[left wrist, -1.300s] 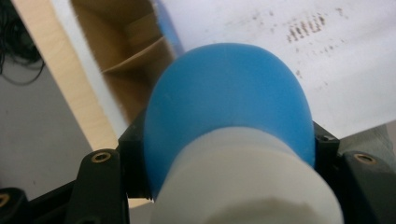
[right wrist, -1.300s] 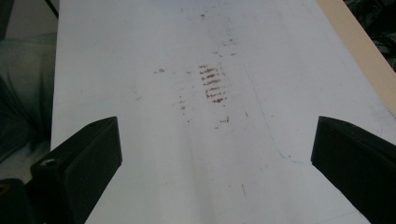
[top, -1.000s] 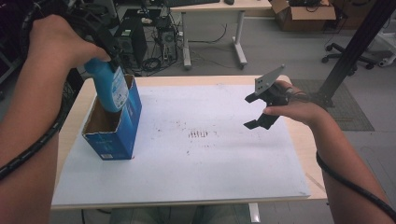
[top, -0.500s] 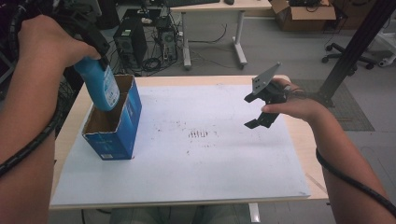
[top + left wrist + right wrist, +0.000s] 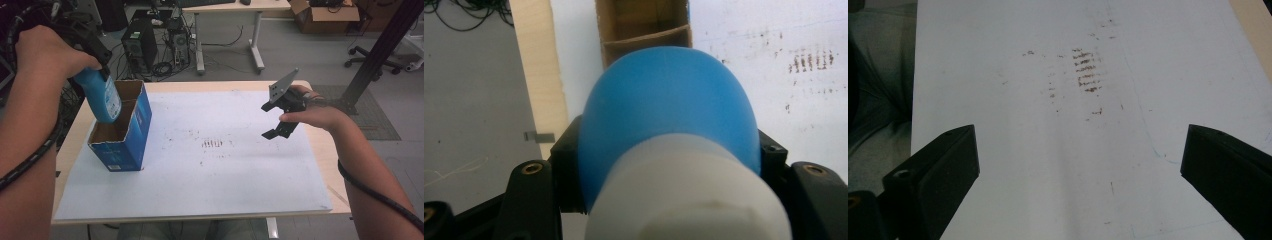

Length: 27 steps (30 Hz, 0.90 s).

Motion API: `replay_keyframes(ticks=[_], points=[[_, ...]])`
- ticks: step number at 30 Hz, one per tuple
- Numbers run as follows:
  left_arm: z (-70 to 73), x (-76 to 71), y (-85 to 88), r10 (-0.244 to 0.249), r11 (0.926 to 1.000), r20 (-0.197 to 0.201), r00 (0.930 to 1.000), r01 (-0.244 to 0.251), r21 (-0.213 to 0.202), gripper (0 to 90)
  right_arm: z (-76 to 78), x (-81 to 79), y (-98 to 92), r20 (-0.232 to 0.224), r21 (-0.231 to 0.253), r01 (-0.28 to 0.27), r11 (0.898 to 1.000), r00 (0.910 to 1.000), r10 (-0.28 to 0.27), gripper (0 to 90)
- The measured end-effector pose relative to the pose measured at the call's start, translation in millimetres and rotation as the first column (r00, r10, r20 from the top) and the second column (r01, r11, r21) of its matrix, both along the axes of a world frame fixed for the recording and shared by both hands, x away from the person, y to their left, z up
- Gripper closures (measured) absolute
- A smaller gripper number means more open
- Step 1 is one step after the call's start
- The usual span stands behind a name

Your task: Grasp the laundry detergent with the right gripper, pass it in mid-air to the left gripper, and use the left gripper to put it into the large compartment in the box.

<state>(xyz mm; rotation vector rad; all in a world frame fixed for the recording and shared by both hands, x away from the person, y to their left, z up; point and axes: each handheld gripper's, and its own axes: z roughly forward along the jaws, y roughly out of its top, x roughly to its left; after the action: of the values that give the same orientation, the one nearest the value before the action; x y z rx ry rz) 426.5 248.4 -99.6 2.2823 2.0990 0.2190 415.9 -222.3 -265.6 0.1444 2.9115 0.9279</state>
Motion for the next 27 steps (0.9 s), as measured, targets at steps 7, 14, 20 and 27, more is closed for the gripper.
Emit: replay_keyframes(ticks=[7,14,20,27], points=[[-14.3,0.1,6.2,0.006,0.9999,-0.004,1.0000,-0.006,-0.016,37.6,0.3,-0.7,0.9,-0.004,0.003,0.003,1.000,1.0000,-0.003,2.2],[-27.7,-0.1,7.8,0.005,0.9997,-0.008,1.0000,-0.005,-0.024,37.6,0.0,-1.3,1.7,-0.007,0.004,0.000,1.000,1.0000,0.000,2.4],[-45.2,0.2,8.6,-0.006,0.9995,-0.024,0.9997,0.005,-0.032,37.6,0.8,-1.8,3.2,-0.007,0.001,-0.005,1.000,1.0000,0.005,2.3],[-62.2,0.6,9.9,-0.006,0.9992,-0.025,0.9997,0.005,-0.041,37.6,4.2,-0.5,4.1,-0.011,-0.009,-0.010,1.000,0.9999,0.010,2.5]])
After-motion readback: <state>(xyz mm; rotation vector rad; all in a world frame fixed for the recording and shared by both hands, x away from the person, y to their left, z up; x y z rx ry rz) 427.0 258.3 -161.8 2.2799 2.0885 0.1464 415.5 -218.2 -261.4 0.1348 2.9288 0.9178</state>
